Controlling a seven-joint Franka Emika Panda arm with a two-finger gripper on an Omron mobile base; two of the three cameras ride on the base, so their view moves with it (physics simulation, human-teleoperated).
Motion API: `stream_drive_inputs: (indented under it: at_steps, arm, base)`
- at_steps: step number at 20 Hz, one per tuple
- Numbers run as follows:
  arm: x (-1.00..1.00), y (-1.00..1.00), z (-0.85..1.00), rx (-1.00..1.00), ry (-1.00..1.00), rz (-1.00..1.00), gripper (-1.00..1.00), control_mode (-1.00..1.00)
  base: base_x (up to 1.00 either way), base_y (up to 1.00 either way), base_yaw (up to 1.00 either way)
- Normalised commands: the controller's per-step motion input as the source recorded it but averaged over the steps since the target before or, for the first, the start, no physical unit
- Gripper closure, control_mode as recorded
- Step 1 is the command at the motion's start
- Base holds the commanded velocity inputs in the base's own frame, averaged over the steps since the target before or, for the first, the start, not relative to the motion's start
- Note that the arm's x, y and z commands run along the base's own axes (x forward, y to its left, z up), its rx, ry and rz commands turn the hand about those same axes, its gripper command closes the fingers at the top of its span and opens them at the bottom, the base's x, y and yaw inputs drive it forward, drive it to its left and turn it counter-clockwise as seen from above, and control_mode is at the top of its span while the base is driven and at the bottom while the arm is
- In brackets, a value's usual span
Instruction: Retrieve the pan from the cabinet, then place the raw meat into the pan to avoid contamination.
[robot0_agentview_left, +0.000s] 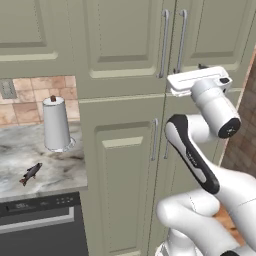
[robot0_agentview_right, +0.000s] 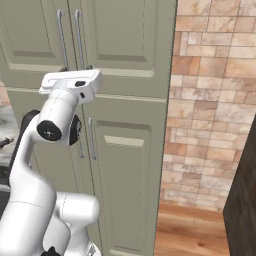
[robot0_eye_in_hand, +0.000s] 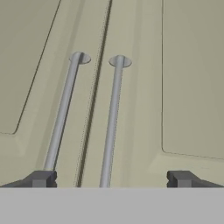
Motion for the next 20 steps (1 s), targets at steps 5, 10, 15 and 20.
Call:
stream_drive_inputs:
  at_steps: [5, 10, 15, 20]
  arm:
    - [0.16, 0.0, 0.0, 0.0, 0.0, 0.0, -1.0, -1.0]
    - [0.19, 0.0, 0.0, 0.0, 0.0, 0.0, -1.0, -1.0]
    - [0.19, 0.0, 0.0, 0.0, 0.0, 0.0, -1.0, -1.0]
    - [0.2, 0.0, 0.0, 0.0, 0.0, 0.0, -1.0, -1.0]
  base:
    - [0.0, 0.0, 0.0]
    - [0.0, 0.0, 0.0]
    - [0.0, 0.0, 0.0]
    - [0.0, 0.0, 0.0]
